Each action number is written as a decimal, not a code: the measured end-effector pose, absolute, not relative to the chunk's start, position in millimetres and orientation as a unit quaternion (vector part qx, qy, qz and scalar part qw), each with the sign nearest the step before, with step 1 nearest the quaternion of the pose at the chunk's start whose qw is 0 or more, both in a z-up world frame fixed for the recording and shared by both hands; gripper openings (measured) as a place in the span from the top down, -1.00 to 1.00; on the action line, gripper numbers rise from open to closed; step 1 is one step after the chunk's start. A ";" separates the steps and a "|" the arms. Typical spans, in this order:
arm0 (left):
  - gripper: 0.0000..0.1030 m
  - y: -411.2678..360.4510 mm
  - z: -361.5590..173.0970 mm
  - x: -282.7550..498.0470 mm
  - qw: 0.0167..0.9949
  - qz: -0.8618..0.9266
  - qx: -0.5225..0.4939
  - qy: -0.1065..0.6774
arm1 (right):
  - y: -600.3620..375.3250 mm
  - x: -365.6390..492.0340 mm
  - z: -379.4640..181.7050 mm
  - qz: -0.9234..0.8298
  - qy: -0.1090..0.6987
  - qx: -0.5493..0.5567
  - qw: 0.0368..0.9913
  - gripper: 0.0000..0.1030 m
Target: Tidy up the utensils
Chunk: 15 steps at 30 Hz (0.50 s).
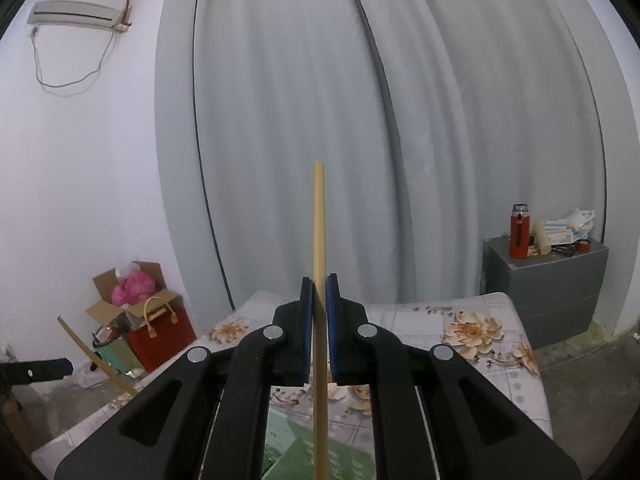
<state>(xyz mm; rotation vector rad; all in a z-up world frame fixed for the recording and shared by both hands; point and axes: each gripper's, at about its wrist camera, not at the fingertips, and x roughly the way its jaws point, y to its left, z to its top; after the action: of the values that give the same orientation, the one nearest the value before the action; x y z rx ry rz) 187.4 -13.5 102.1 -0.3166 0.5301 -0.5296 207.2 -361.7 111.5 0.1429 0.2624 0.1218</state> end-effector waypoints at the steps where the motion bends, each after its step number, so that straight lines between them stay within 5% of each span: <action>1: 0.36 -12.7 101.9 187.0 0.918 -0.257 -0.154 0.258 | -361.8 203.7 110.5 0.059 0.130 0.070 0.987 0.86; 15: 0.30 12.7 89.8 171.3 0.922 -0.223 -0.159 0.274 | -350.4 125.3 77.5 0.026 0.191 0.022 0.981 0.73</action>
<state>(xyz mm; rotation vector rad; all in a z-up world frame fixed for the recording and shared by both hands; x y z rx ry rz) 171.3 12.7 89.8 -0.3259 0.5631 -0.4586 125.3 -350.4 77.5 0.0442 0.3840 0.0527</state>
